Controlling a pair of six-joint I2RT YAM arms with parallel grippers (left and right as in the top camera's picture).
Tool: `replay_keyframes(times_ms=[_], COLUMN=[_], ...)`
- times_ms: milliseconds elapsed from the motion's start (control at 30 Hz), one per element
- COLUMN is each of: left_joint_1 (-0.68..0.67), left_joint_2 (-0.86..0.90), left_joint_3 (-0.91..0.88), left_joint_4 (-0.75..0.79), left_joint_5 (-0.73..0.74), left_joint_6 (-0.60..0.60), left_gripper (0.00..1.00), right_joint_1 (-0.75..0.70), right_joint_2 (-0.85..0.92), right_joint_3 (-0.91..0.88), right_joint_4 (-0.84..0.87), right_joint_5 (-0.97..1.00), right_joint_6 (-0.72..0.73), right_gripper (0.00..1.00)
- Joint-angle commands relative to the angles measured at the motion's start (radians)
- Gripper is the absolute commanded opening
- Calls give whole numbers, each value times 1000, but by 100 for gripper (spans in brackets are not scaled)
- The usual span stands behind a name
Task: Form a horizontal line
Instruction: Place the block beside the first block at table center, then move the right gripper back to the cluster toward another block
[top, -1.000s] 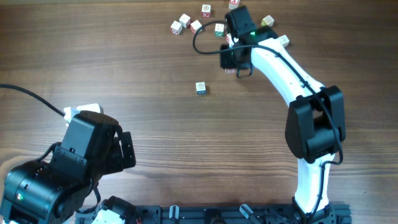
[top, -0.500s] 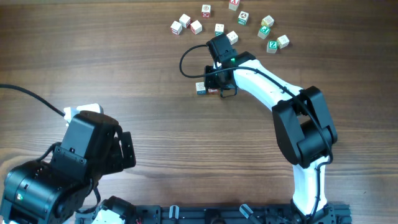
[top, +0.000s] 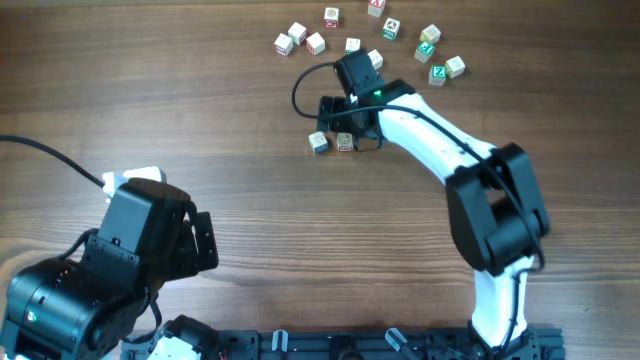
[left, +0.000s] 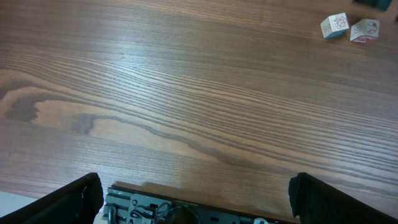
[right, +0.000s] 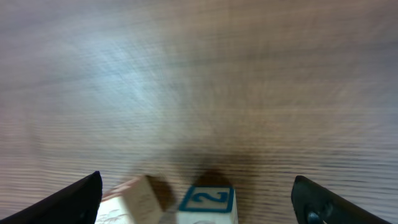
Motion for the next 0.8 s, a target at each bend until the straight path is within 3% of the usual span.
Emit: replay_keyframes(times_ms=[0, 100, 167, 333, 667, 767], left_joint_1=[0, 0, 0, 0, 0, 0], left_joint_2=[-2, -2, -2, -2, -2, -2], left_joint_3=[-4, -4, -4, -4, -4, -4], left_joint_4=[0, 0, 0, 0, 0, 0], left_joint_5=[-3, -3, -3, -3, -3, -3], left_joint_6=[8, 8, 8, 8, 8, 8], left_gripper=[100, 100, 100, 100, 100, 100], right_joint_1=[-10, -10, -13, -74, -187, -190], right_joint_2=[-149, -225, -289, -277, -56, 42], right_joint_3=[72, 74, 74, 88, 88, 88], right_joint_4=[5, 21, 98, 153, 385, 505], right_joint_5=[141, 249, 312, 323, 203, 13], right_joint_6=[2, -11, -130, -131, -162, -365], right_gripper=[99, 99, 99, 99, 99, 99])
